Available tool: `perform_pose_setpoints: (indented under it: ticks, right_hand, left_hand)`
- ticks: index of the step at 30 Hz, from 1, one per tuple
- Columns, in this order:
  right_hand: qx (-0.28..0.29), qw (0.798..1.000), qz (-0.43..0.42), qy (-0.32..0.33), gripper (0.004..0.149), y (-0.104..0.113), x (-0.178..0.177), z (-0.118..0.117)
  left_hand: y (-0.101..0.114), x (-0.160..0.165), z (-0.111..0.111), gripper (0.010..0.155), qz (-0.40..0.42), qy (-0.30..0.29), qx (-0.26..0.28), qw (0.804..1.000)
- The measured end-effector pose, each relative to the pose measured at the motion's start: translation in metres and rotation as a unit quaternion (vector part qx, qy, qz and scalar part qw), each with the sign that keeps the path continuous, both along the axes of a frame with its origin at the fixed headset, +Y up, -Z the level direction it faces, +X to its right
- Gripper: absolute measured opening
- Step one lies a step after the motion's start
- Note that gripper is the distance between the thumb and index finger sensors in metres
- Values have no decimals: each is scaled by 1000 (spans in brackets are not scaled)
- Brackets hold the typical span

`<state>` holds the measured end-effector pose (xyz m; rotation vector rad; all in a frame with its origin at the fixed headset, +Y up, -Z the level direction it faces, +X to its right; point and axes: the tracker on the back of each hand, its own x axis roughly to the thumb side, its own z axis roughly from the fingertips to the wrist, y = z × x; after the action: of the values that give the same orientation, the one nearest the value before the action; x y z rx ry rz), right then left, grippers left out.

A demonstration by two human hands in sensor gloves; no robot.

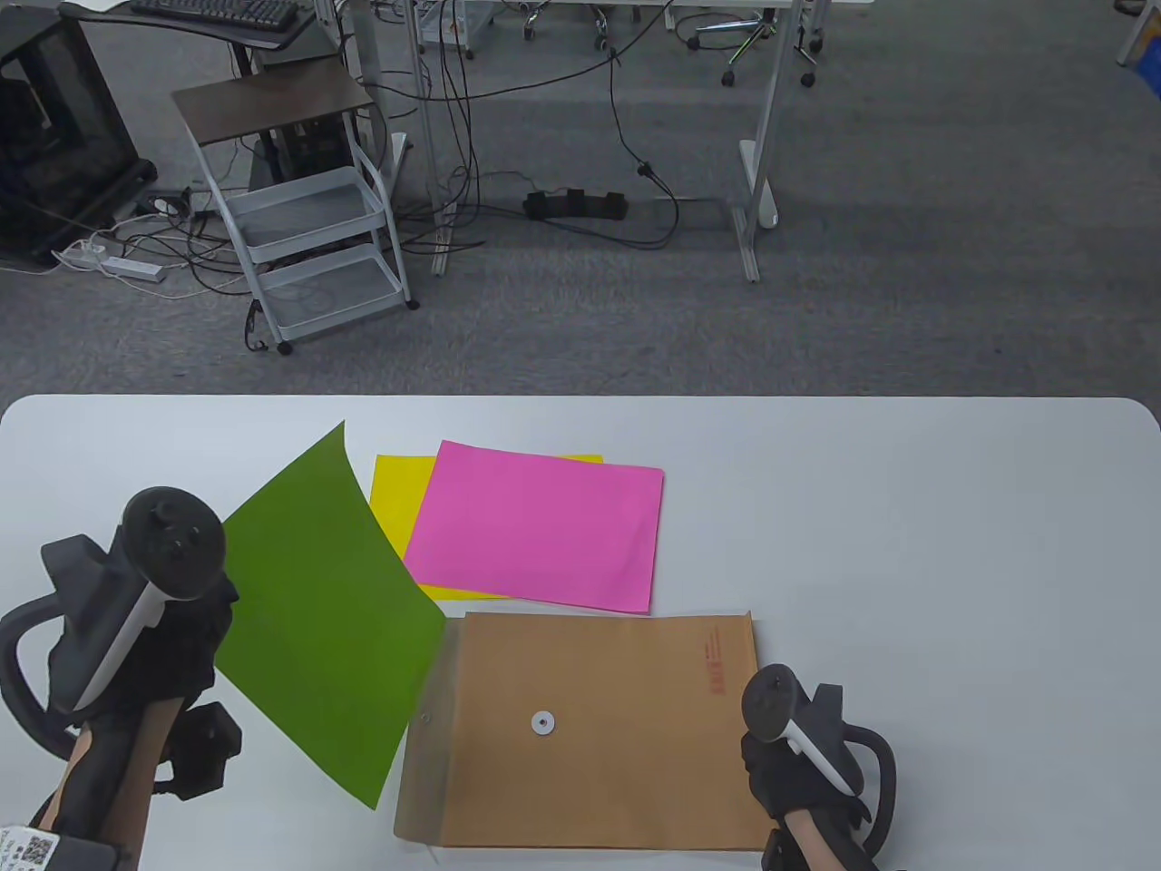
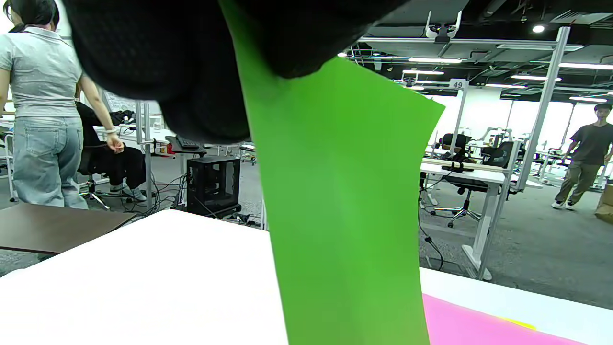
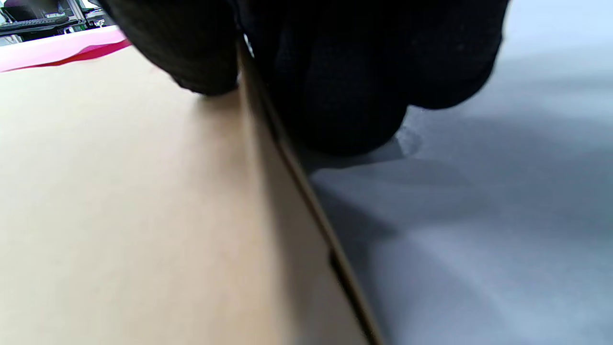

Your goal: Insert cardstock into document pouch

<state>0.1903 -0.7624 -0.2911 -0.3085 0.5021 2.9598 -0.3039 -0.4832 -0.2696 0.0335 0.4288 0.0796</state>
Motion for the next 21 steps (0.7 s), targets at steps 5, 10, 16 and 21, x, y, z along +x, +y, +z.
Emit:
perform_pose_setpoints:
  ticks: [5, 10, 16, 21]
  right_hand:
    - [2, 1000, -1, 0, 42, 0, 0, 0]
    - [2, 1000, 1, 1, 30, 0, 0, 0]
    - [4, 1000, 8, 3, 31, 0, -1, 0]
    - [4, 1000, 12, 5, 30, 0, -2, 1]
  left_hand:
    - [-18, -12, -4, 34, 16, 5, -11, 1000]
    - [-34, -24, -7, 34, 39, 10, -17, 999]
    - [-51, -39, -9, 34, 66, 18, -18, 997]
    - [-74, -48, -14, 35, 66, 25, -25, 997]
